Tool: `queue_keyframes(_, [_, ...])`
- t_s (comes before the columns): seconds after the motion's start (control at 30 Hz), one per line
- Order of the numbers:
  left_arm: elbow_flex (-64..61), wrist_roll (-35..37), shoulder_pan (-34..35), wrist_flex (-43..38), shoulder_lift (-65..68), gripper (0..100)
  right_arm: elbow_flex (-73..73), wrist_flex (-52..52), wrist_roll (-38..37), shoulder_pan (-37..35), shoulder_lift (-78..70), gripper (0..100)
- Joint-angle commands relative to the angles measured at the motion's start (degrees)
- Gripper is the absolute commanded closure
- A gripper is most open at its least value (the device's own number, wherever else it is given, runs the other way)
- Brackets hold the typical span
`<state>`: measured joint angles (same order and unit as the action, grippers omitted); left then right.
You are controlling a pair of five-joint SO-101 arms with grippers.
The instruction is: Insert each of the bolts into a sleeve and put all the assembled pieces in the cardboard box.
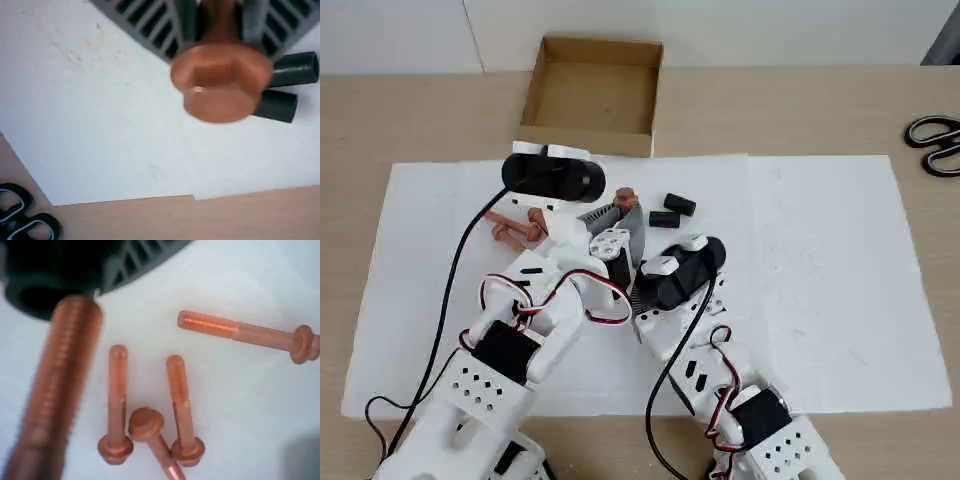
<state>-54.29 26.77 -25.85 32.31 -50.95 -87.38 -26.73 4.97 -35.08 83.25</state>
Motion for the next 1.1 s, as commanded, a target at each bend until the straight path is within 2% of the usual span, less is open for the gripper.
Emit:
queue_keyframes(0.0, [0.31, 1.93, -0.26, -0.26, -2.02, 99, 0.26, 1.19, 0.44, -0.04, 1.10, 97.4])
queue_keyframes(0.27, [-5.67, 2.02, -0.18, -9.93, -2.11, 99, 0.26, 1.19, 0.44, -0.04, 1.10, 97.5])
queue_keyframes(0.43, [-6.11, 2.02, -0.09, -10.11, -2.11, 99, 0.26, 1.19, 0.44, -0.04, 1.10, 97.5])
queue_keyframes(0.93, [-6.02, 2.11, -0.44, -2.90, -2.37, 99, 0.26, 1.19, 0.44, -0.04, 1.10, 97.5])
queue_keyframes(1.07, [-5.85, 2.11, -2.64, 0.09, -2.37, 99, 0.26, 1.19, 0.44, -0.04, 1.10, 97.5])
